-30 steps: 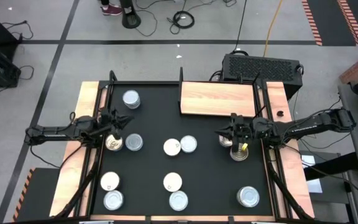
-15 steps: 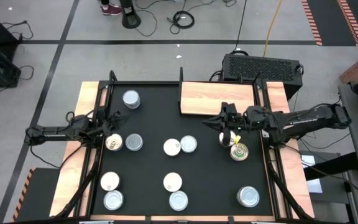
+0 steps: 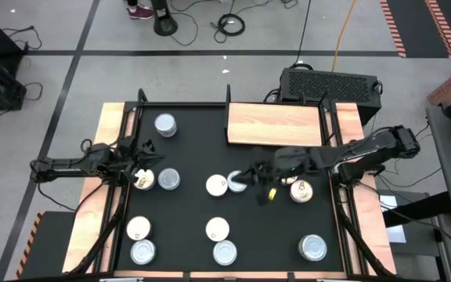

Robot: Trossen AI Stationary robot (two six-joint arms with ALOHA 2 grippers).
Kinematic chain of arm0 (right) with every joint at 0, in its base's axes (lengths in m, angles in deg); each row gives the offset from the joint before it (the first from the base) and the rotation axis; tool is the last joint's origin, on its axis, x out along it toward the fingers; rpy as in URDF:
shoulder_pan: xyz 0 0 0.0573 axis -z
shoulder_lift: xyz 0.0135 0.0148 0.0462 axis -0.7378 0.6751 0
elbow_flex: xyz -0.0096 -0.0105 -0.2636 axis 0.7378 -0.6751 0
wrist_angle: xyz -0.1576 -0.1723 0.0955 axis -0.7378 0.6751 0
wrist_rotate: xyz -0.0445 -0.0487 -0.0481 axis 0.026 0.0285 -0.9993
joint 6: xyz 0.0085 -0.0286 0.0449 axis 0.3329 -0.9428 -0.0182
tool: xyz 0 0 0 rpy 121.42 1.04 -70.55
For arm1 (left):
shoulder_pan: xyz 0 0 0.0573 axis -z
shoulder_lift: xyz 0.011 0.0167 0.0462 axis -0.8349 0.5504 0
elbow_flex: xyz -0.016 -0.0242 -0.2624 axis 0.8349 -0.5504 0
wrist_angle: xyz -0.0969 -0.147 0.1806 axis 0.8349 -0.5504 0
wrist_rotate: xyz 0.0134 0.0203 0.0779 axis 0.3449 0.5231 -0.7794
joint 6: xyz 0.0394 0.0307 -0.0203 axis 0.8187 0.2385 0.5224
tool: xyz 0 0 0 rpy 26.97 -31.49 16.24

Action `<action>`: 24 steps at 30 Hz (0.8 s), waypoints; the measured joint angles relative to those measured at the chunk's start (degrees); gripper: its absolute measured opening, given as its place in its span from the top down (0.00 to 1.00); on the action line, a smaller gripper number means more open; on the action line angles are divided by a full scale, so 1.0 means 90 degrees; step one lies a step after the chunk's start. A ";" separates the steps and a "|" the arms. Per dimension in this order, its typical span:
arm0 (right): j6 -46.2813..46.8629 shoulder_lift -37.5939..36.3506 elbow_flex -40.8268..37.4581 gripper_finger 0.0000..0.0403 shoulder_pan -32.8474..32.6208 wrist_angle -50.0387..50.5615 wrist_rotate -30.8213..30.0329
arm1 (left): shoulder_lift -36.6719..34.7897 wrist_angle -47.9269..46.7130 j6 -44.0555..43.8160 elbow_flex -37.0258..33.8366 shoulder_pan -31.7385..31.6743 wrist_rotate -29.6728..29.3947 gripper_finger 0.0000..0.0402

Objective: Stack canned seafood by type on shelf
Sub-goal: Put the green tuna can on the shelf

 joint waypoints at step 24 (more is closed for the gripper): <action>-0.3300 0.2651 0.1554 0.59 -0.0567 0.4179 -0.1798 | 0.3730 -0.4422 0.2562 0.2970 0.0000 -0.2676 0.89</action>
